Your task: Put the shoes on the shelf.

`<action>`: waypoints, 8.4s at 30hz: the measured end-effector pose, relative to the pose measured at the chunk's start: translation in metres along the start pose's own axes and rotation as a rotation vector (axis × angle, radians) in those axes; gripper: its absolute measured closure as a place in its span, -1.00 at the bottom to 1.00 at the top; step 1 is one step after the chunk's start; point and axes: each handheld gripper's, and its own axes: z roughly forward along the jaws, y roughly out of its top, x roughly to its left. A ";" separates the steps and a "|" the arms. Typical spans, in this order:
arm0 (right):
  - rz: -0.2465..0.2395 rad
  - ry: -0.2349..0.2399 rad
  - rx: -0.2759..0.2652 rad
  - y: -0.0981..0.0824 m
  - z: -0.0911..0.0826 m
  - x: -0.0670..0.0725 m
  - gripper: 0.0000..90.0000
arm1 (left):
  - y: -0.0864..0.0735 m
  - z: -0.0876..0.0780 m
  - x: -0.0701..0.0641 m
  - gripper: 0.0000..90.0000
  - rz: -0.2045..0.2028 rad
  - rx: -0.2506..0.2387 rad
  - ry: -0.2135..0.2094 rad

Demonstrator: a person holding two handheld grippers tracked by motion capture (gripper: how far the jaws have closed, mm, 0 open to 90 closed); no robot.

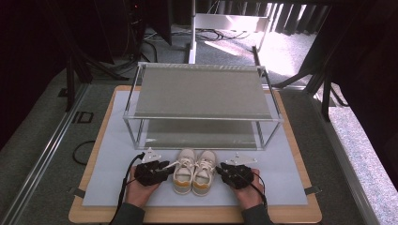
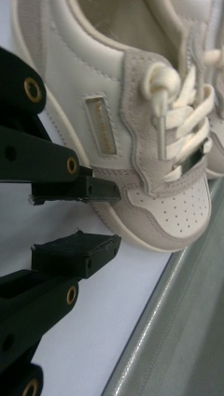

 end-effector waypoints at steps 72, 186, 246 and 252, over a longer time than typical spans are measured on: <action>0.012 0.090 -0.002 0.014 -0.022 0.026 0.21 | 0.008 -0.010 -0.047 -0.07 0.002 -0.042 0.009; 0.380 0.079 -0.254 0.056 0.045 -0.066 0.58 | 0.082 0.080 0.006 0.32 -0.246 -0.328 0.141; 0.181 0.017 -0.189 0.036 0.048 -0.031 -0.38 | 0.060 0.075 -0.016 -0.51 -0.074 -0.180 0.078; 0.181 0.018 -0.178 0.039 0.047 -0.032 -0.36 | 0.063 0.075 -0.014 -0.49 -0.092 -0.180 0.070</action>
